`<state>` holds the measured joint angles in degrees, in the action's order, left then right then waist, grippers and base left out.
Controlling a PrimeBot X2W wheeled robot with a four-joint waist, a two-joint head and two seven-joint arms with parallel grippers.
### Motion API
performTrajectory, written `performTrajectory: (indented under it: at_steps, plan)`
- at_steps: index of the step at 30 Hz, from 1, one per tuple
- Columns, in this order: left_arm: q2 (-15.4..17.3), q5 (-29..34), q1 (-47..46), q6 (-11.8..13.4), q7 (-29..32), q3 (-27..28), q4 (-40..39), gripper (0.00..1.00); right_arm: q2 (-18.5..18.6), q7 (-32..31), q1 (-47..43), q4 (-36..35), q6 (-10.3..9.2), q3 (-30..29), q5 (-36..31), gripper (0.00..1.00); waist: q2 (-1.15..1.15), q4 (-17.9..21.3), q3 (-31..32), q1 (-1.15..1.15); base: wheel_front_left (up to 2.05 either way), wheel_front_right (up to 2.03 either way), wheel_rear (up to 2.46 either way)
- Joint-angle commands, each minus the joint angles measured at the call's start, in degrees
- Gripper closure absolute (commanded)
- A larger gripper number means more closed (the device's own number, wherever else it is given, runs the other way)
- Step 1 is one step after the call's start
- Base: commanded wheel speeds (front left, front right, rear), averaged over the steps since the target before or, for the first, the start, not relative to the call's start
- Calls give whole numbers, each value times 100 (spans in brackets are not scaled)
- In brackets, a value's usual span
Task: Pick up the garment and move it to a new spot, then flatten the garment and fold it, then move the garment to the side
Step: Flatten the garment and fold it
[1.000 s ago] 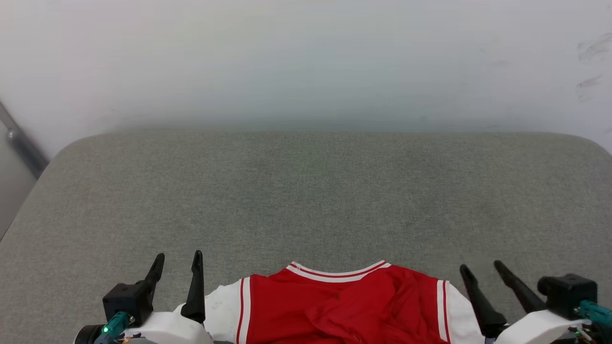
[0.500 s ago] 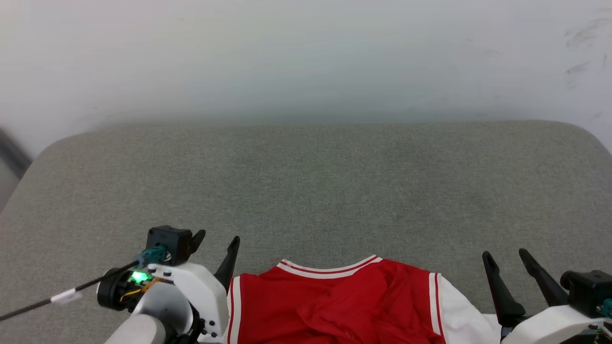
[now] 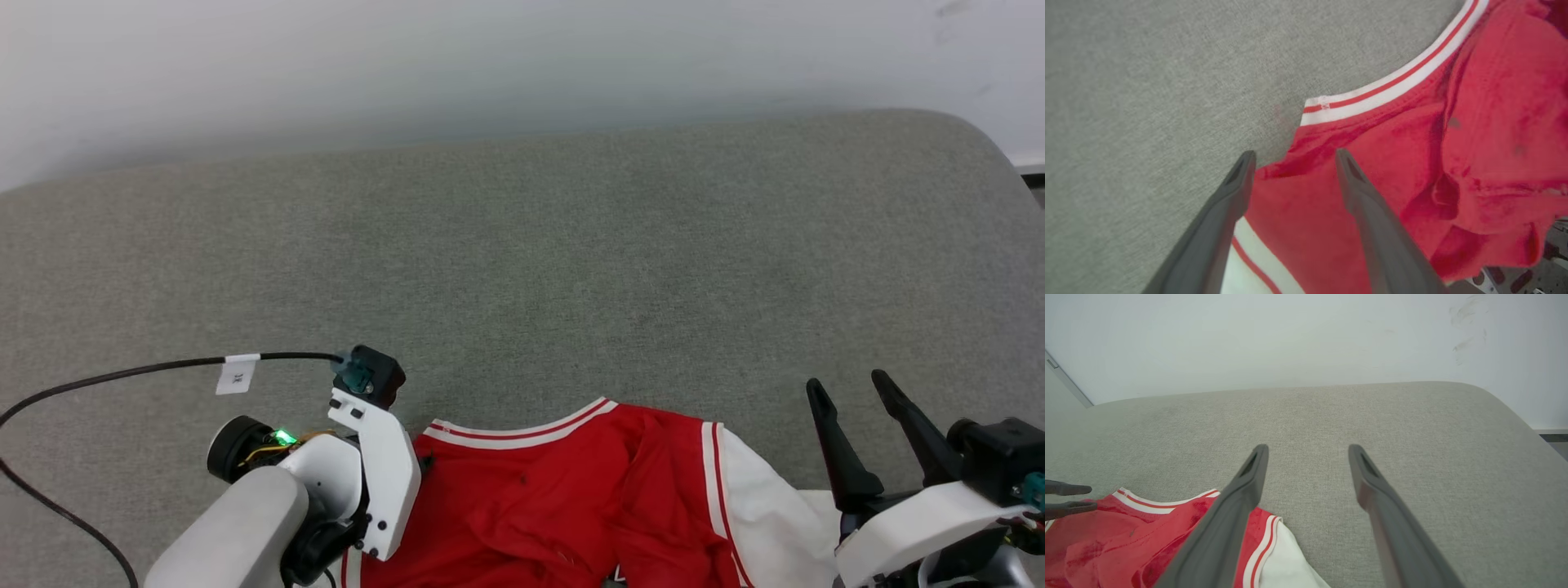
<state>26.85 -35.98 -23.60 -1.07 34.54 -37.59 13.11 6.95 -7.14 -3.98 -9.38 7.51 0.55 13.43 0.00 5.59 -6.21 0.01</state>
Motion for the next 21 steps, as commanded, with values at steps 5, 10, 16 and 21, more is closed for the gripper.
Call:
performTrajectory:
  at_steps: [5,10,16,21]
  plan:
    - [-99,-53,-269,-246,567,-307,527,0,-82,122,217,61,-4,59,-21,0,0,269,-379,-1,0,0,0]
    - [-246,-124,-328,-308,696,-426,902,100,-114,175,298,176,-4,46,-28,0,0,365,-421,-1,0,0,0]
    - [-269,112,-907,93,-464,136,983,100,-140,172,342,238,-4,-21,-49,0,0,420,-325,-1,0,0,0]
    - [-332,150,-1434,324,-1083,518,1256,100,-161,144,414,178,-4,-57,-43,0,0,486,-447,-1,0,0,0]
